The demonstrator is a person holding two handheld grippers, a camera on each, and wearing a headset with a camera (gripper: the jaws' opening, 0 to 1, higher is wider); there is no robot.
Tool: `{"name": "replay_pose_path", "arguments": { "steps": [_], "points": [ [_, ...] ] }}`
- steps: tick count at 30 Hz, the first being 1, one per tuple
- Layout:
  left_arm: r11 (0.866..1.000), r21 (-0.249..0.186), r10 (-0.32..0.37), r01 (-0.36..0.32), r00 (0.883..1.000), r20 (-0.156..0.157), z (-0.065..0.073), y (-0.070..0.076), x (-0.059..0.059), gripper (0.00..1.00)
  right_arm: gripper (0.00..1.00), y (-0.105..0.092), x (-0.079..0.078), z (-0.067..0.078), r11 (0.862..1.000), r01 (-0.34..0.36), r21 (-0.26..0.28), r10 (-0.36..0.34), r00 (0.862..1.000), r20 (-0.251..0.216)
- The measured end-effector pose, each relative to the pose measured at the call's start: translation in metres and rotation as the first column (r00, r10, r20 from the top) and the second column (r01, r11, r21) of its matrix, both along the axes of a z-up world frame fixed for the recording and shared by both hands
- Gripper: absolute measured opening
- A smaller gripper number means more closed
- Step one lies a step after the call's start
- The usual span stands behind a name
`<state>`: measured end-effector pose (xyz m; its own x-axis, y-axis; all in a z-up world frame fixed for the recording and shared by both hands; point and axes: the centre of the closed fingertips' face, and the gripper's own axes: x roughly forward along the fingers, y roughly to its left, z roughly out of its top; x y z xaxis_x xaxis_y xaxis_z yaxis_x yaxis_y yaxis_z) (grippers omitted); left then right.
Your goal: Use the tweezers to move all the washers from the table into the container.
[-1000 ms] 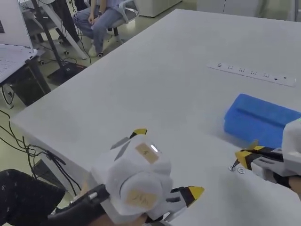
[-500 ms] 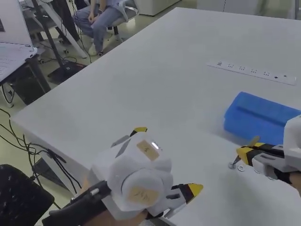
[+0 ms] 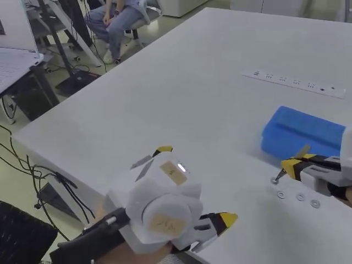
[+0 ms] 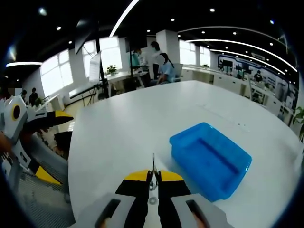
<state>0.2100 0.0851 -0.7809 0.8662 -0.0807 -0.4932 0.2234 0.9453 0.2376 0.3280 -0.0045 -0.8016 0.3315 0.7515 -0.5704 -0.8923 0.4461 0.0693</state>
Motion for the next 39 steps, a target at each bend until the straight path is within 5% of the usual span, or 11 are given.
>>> {"name": "replay_pose_path", "arguments": {
  "steps": [25,39],
  "points": [
    [1.0,0.0,-0.029,0.029,0.999,-0.032,-0.006,-0.005,-0.002,0.94,0.02,0.007,0.057,0.037,0.999,0.034,0.02,-0.036,0.992,0.118],
    [1.0,0.002,-0.03,0.03,0.999,-0.044,-0.008,-0.006,-0.002,0.92,0.02,0.017,0.083,0.033,0.999,0.052,0.006,-0.052,0.987,0.152]
  ]
}}
